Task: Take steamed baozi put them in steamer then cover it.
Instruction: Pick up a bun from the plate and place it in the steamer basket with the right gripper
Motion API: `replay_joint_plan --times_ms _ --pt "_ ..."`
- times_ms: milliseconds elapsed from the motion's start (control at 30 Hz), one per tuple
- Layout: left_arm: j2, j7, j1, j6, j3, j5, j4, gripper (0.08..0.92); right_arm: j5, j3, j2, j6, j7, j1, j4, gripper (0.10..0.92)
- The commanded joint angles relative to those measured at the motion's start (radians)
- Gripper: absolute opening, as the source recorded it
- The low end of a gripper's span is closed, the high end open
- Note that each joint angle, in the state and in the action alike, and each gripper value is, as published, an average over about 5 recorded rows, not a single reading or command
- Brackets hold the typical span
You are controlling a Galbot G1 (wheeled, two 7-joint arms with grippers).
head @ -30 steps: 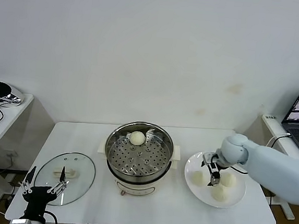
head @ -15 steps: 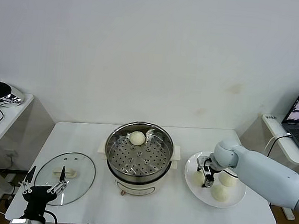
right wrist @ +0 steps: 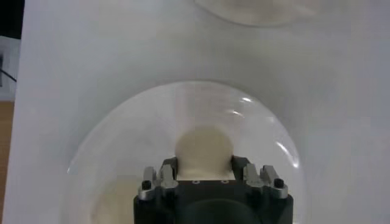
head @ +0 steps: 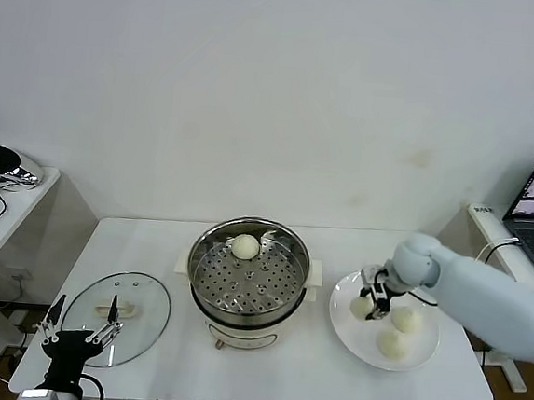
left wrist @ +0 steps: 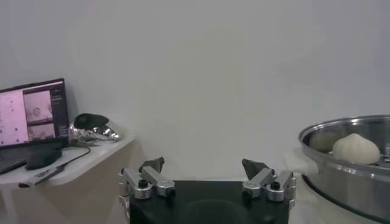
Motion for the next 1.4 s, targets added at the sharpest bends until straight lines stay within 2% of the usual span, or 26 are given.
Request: replay_joint_plan --times_ms 33,267,500,867,1400 --pt "0.002 0.000 -0.001 0.001 0.002 0.000 0.001 0.823 0.149 -0.128 -0.049 -0.034 -0.011 0.305 0.090 0.557" --pt "0.012 0.000 -0.018 0.001 0.011 -0.001 0.007 0.823 0.439 -0.305 0.100 -0.170 0.056 0.628 0.189 0.567" --pt "0.016 0.000 -0.029 0.000 0.003 -0.005 0.019 0.823 0.624 -0.319 0.342 -0.284 0.158 0.590 0.171 0.577" --pt "0.002 -0.001 -0.038 0.000 -0.003 0.003 0.026 0.823 0.627 -0.295 0.618 -0.342 0.224 0.365 -0.014 0.577" --pt "-0.012 -0.002 -0.032 -0.011 -0.005 0.007 0.033 0.823 0.579 -0.286 0.753 -0.355 0.288 0.213 -0.182 0.577"
